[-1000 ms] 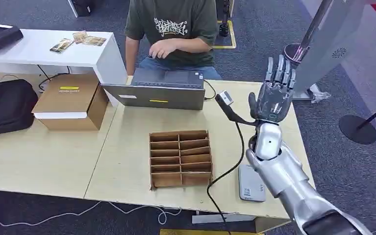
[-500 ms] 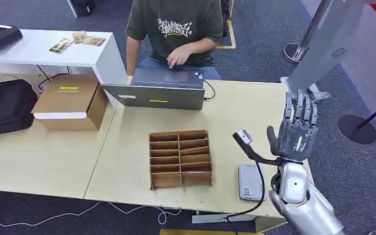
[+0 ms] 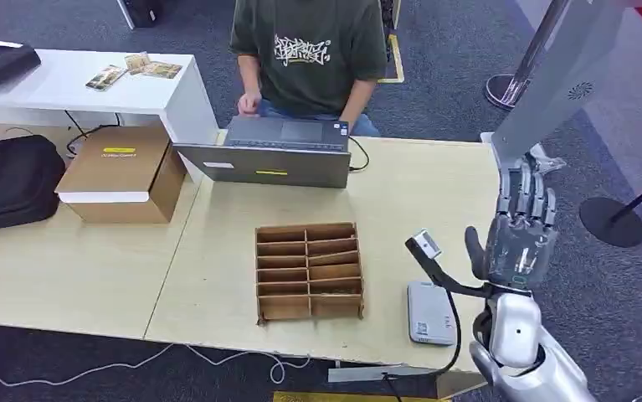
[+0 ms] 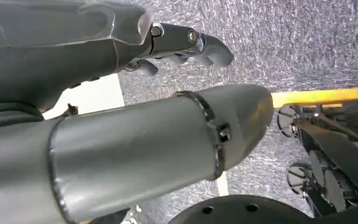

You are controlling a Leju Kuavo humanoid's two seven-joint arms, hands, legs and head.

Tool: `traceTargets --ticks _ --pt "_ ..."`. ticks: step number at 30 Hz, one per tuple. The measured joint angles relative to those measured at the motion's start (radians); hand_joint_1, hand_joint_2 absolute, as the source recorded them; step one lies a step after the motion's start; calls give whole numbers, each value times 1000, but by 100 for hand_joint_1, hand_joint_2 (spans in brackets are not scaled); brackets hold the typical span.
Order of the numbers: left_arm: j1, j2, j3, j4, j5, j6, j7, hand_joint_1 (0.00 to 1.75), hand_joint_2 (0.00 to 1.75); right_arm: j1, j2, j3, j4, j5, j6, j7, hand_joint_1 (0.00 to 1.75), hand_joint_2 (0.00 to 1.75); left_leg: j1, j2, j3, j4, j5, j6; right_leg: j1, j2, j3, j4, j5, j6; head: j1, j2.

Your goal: Pass the card to the sensor for recognition and then transmit it.

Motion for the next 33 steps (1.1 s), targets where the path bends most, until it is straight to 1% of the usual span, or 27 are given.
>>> traceTargets --ticks 3,6,13,14,17,20,23,30,33 --pt "1 -5 2 1 14 -3 -2 0 0 51 0 -9 -72 0 50 0 0 175 0 0 0 0 -1 0 0 0 0 0 -1 0 0 0" --pt "2 -11 2 2 19 -6 -2 0 0 89 0 -13 -123 0 74 0 0 175 0 0 0 0 -1 0 0 0 0 0 -1 0 0 0" --pt "1 -13 2 2 20 -9 -2 0 0 155 4 -14 -197 0 117 0 0 175 0 1 0 0 -1 0 0 0 0 0 -1 0 0 0" --pt "1 -13 2 2 21 -8 -2 0 0 159 4 -14 -203 0 131 0 0 175 0 1 1 0 -1 0 0 0 0 0 -1 0 0 0" --pt "1 -14 2 2 33 -7 -2 0 0 174 13 -6 -226 0 215 0 0 175 0 1 1 0 -1 0 0 0 0 0 -1 0 0 0" --pt "1 -15 2 2 42 -7 -2 0 0 184 27 25 -244 0 310 0 0 175 0 1 1 0 -1 0 0 1 0 0 -1 0 0 0" --pt "1 -18 2 2 55 -7 -2 0 0 195 49 72 -254 0 397 0 0 175 0 1 1 0 -1 0 0 1 0 0 -1 -1 0 0" --pt "1 -24 2 10 76 -10 -2 0 0 216 108 190 -243 0 491 -2 0 175 0 1 1 -1 -1 0 0 1 0 0 -2 -1 0 0" --pt "1 -29 2 17 90 -13 -2 0 0 225 139 225 -231 0 511 -56 0 175 0 1 1 -1 -1 0 0 1 0 0 -2 -2 0 0"
